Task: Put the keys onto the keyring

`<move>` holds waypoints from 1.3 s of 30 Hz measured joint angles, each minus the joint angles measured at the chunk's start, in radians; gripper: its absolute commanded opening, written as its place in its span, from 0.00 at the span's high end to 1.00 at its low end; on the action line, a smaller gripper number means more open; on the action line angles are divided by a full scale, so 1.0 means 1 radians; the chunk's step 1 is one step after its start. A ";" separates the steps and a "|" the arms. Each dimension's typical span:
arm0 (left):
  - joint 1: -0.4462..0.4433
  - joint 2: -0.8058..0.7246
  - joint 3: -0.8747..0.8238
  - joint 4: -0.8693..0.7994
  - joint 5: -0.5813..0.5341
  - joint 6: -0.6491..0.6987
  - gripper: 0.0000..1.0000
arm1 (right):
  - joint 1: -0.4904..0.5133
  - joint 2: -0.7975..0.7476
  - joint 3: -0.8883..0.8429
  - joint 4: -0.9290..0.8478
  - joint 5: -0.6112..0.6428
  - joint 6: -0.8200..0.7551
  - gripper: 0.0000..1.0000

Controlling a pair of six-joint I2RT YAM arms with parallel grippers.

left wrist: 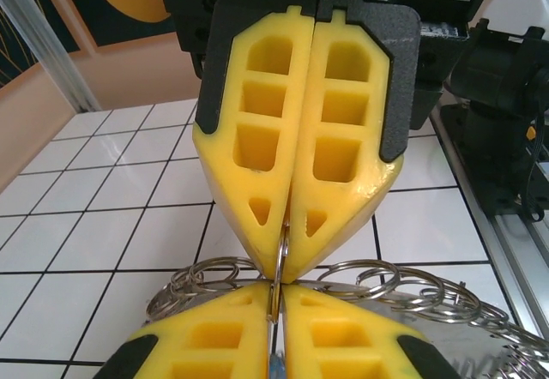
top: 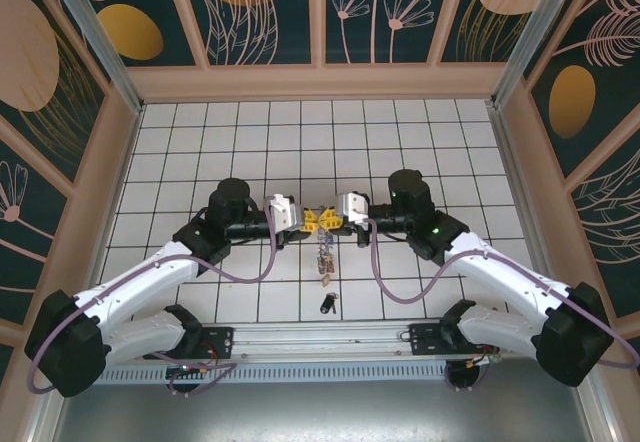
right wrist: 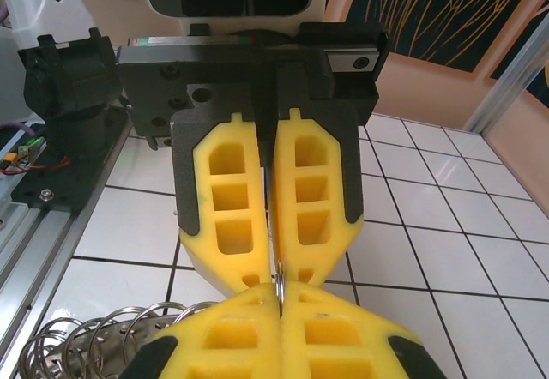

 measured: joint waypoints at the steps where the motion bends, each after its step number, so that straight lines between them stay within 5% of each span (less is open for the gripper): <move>1: 0.001 0.000 -0.001 0.003 0.002 -0.003 0.87 | 0.002 0.000 0.000 0.002 0.002 0.000 1.00; 16: 0.007 -0.017 -0.037 0.059 0.002 -0.083 0.84 | 0.027 0.000 -0.003 0.001 0.066 -0.061 1.00; 22: 0.008 -0.017 -0.041 0.059 0.002 -0.085 1.00 | 0.031 0.000 -0.005 -0.002 0.081 -0.080 1.00; 27: 0.009 -0.017 -0.041 0.058 -0.017 -0.094 1.00 | 0.034 0.004 -0.005 0.002 0.100 -0.083 1.00; 30: 0.007 -0.017 -0.041 0.058 -0.048 -0.104 1.00 | 0.038 0.005 -0.010 0.015 0.130 -0.080 0.75; 33: -0.002 -0.021 -0.050 0.058 -0.077 -0.108 1.00 | 0.039 -0.008 -0.027 0.039 0.172 -0.085 0.65; 34: -0.006 -0.027 -0.052 0.058 -0.095 -0.108 1.00 | 0.039 -0.017 -0.035 0.039 0.180 -0.087 0.52; 39: -0.006 -0.108 -0.089 0.063 -0.208 -0.106 1.00 | 0.039 -0.103 -0.093 0.045 0.255 -0.075 0.34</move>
